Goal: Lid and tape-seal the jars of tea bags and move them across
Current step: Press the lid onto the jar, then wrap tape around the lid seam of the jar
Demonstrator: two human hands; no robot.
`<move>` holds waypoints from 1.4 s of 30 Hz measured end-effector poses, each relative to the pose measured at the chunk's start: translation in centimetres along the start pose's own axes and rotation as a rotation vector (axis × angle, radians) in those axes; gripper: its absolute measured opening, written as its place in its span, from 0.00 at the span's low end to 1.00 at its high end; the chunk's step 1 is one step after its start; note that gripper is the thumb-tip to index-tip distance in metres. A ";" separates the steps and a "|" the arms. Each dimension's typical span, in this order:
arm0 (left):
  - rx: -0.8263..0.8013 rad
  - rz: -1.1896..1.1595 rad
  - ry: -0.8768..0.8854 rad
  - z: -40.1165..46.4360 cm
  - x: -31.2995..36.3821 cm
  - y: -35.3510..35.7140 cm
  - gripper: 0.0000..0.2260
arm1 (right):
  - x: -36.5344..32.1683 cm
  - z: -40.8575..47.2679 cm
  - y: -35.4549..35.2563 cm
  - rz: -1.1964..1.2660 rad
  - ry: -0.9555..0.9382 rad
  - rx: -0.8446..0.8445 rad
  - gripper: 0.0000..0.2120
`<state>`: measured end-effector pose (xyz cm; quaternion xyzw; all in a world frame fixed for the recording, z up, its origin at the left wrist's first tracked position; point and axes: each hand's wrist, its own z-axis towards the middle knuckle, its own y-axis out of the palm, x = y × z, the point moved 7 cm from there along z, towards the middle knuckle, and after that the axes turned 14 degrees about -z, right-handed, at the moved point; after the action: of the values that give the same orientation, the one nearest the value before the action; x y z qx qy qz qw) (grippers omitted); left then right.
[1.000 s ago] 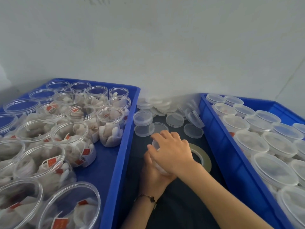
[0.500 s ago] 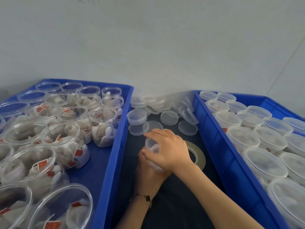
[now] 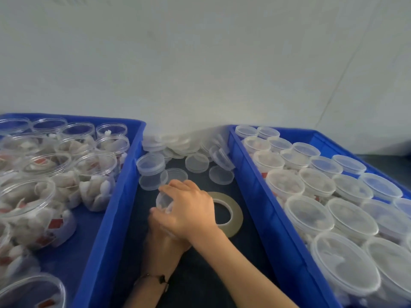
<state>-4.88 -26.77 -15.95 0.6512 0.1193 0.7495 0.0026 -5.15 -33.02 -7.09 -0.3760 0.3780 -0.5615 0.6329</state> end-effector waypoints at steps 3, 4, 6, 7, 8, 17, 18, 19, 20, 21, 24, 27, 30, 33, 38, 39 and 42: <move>-0.125 0.195 -0.098 0.0 -3.1 -1.3 0.32 | 1.2 0.4 0.0 0.445 0.129 -0.013 0.24; -0.124 0.217 -0.067 0.2 -2.6 -1.7 0.38 | 2.0 0.2 0.2 0.700 0.205 0.004 0.23; -0.116 0.212 -0.041 0.1 -1.8 -1.8 0.45 | 4.4 -1.5 1.7 0.915 0.389 0.058 0.22; -0.113 0.178 -0.053 0.0 -1.8 -2.0 0.46 | 5.8 -2.8 2.8 0.793 0.456 0.032 0.23; -0.095 0.160 -0.056 -0.2 -1.8 -2.1 0.46 | 7.2 -4.2 4.2 0.580 0.488 -0.050 0.24; 0.023 0.160 0.056 0.1 -1.2 -2.9 0.50 | 8.0 -7.2 8.2 -0.141 0.264 -0.268 0.30; 0.059 0.191 0.076 0.2 -0.9 -3.1 0.51 | 8.0 -7.5 8.1 -0.131 0.256 -0.266 0.30; 0.084 0.233 0.088 0.3 -0.6 -3.3 0.52 | 8.0 -7.6 8.0 -0.119 0.249 -0.263 0.28; 0.096 0.276 0.092 0.3 -0.2 -3.3 0.53 | 8.0 -7.7 7.8 -0.106 0.242 -0.264 0.27; 0.104 0.326 0.092 0.2 0.2 -3.3 0.54 | 8.0 -7.7 7.6 -0.100 0.239 -0.268 0.26; 0.089 0.460 0.039 -0.4 1.2 -3.2 0.59 | 8.2 -7.8 6.2 -0.097 0.250 -0.276 0.23; 0.067 0.538 -0.081 -1.6 1.3 -3.7 0.60 | 8.7 -8.3 3.4 0.017 0.342 -0.255 0.18; 0.160 0.590 -0.005 -4.1 2.9 -4.5 0.39 | 9.0 -9.3 1.4 0.228 0.487 -0.211 0.13; -0.087 0.360 0.092 -6.2 4.9 -2.1 0.18 | 8.3 -10.3 0.2 0.382 0.551 -0.184 0.11; -0.486 0.333 0.265 -7.6 8.1 1.2 0.18 | 6.3 -11.7 -0.8 0.331 0.475 -0.204 0.08; -0.494 0.351 0.295 -7.7 8.4 1.1 0.17 | 6.2 -11.7 -1.1 0.318 0.468 -0.188 0.07; -0.399 0.376 0.399 -7.9 9.3 0.0 0.15 | 5.4 -11.6 -1.8 0.255 0.410 -0.159 0.08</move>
<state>-13.97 -26.70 -7.83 0.4887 -0.1538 0.8582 -0.0317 -15.88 -39.19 -10.78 -0.2521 0.5858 -0.5103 0.5769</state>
